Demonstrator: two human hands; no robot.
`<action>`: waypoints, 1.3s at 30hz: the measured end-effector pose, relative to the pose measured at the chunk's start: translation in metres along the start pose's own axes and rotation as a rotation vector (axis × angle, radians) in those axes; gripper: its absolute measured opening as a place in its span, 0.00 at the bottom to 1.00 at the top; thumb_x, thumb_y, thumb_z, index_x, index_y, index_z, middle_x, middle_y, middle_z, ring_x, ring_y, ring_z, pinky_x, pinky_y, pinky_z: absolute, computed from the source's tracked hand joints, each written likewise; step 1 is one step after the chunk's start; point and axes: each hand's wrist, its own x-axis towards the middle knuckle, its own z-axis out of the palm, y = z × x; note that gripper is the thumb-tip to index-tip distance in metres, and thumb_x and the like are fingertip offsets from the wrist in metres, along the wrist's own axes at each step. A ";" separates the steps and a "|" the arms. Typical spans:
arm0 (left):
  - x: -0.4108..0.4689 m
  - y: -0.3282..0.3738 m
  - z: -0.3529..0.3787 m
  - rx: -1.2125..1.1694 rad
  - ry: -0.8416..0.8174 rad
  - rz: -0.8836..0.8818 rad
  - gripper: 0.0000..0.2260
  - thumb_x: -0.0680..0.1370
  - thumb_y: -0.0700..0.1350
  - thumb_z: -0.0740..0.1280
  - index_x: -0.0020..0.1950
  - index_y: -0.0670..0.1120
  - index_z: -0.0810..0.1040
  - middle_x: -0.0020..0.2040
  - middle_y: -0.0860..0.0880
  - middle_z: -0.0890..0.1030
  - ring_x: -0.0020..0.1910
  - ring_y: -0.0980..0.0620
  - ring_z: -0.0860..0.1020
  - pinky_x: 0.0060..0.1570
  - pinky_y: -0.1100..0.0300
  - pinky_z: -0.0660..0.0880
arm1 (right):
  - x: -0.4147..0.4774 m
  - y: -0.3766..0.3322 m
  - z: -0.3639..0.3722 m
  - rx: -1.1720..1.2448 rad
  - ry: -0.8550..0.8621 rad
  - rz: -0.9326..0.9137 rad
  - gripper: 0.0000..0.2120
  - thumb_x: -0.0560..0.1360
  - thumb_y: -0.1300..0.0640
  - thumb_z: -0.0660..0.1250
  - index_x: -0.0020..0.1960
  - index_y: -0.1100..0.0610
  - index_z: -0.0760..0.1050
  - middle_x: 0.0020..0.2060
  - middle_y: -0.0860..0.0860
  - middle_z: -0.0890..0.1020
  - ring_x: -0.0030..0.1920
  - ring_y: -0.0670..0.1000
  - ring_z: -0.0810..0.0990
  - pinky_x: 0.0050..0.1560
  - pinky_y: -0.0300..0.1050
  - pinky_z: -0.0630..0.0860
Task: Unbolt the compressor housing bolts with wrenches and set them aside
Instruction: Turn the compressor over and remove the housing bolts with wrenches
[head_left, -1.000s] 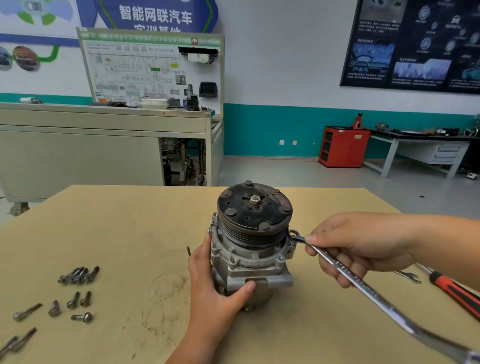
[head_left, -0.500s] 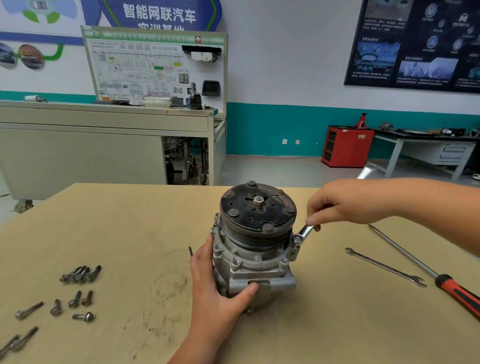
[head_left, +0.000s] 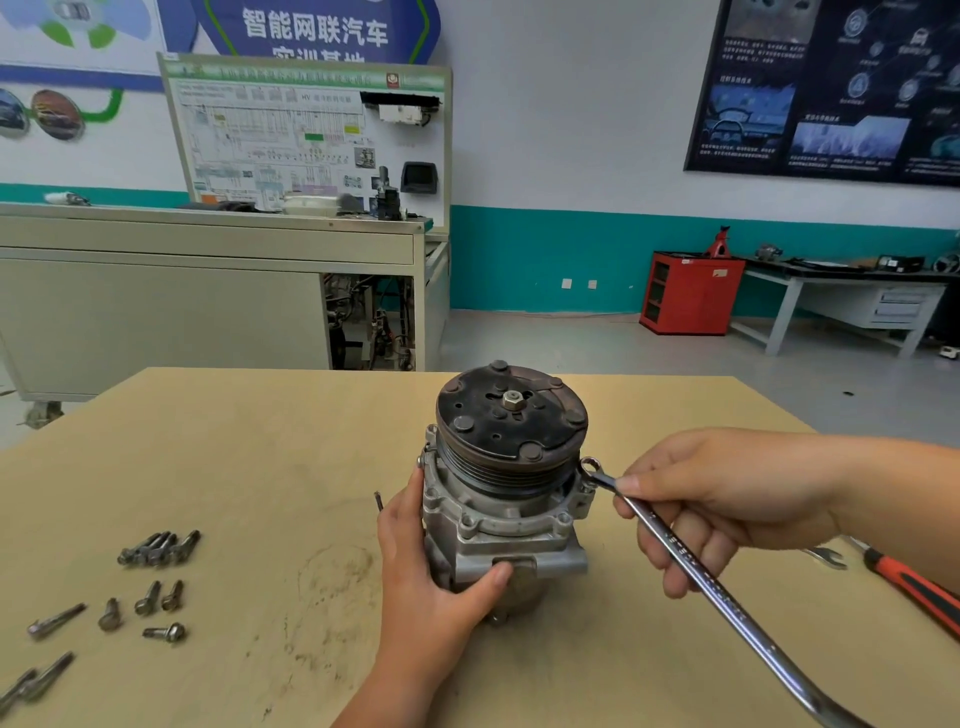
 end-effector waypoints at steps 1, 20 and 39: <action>0.000 0.000 0.000 0.008 0.002 0.000 0.41 0.61 0.60 0.73 0.71 0.66 0.59 0.66 0.57 0.65 0.69 0.57 0.68 0.67 0.58 0.67 | -0.001 0.001 0.002 0.012 0.006 -0.001 0.12 0.81 0.54 0.55 0.45 0.60 0.71 0.29 0.55 0.81 0.31 0.54 0.84 0.27 0.39 0.77; 0.000 0.004 -0.001 0.027 -0.001 0.005 0.41 0.61 0.61 0.72 0.71 0.64 0.59 0.66 0.55 0.65 0.68 0.59 0.67 0.66 0.62 0.66 | -0.003 -0.023 -0.048 -0.685 0.149 -0.005 0.12 0.78 0.46 0.60 0.41 0.45 0.79 0.34 0.43 0.80 0.36 0.40 0.78 0.39 0.34 0.73; 0.000 0.002 0.000 0.009 -0.001 0.014 0.42 0.61 0.60 0.73 0.72 0.61 0.59 0.66 0.54 0.65 0.69 0.56 0.68 0.67 0.60 0.66 | 0.002 -0.013 -0.011 -0.322 0.065 0.106 0.16 0.79 0.48 0.59 0.39 0.58 0.73 0.24 0.50 0.78 0.24 0.49 0.79 0.27 0.37 0.75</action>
